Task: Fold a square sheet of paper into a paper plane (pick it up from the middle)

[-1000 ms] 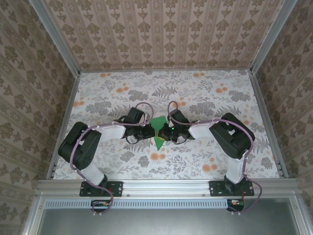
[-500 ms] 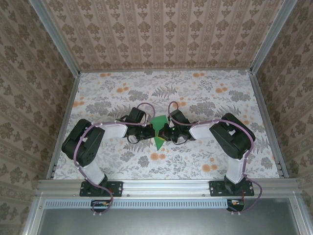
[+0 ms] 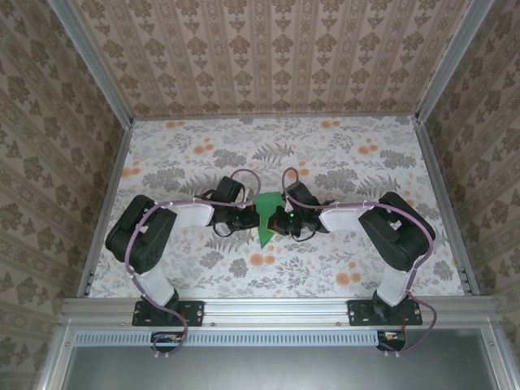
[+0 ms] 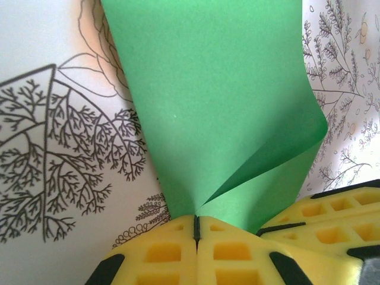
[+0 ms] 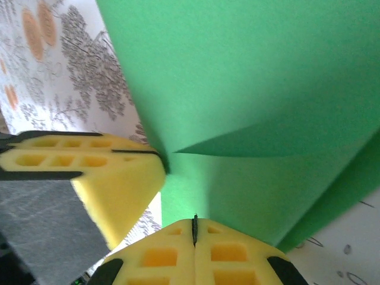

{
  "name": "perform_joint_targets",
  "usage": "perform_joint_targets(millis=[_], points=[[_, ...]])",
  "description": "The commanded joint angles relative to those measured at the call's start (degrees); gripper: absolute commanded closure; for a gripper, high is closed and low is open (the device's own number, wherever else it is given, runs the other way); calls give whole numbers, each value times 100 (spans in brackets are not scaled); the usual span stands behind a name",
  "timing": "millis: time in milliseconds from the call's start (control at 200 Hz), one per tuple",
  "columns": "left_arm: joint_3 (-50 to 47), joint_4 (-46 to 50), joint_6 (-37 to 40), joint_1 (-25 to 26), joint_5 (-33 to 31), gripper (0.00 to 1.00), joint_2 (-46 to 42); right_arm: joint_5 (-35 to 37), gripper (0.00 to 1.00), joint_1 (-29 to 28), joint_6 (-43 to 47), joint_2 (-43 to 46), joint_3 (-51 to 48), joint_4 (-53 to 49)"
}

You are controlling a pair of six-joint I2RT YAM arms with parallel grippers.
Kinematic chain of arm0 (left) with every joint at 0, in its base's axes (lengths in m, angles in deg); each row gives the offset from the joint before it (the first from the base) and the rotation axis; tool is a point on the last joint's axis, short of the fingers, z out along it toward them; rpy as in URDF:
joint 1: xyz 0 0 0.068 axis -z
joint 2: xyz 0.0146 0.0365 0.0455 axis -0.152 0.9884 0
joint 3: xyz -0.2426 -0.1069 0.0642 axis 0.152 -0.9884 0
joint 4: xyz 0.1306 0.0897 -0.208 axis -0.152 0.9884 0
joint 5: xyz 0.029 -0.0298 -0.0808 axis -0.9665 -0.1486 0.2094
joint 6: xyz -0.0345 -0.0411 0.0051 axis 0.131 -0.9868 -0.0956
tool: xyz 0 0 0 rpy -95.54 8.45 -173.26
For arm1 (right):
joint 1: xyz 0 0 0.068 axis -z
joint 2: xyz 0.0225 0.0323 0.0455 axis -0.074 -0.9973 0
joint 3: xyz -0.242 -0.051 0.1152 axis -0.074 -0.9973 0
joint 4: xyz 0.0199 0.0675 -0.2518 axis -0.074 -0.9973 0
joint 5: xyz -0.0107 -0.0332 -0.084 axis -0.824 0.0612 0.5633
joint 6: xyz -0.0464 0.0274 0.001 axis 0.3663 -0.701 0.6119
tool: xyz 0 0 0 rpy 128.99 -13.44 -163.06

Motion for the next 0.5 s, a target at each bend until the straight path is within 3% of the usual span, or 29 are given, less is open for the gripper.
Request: perform_joint_targets(millis=[0,245,495], points=[[157,345,280,31,-101,100,183,229,100,41,266,-99,159,-417],[238,496,433,28,-183,100,217,567,100,129,299,-61,41,-672],[338,333,335,39,-157,97,-11,605,100,120,-156,-141,-309,-267]])
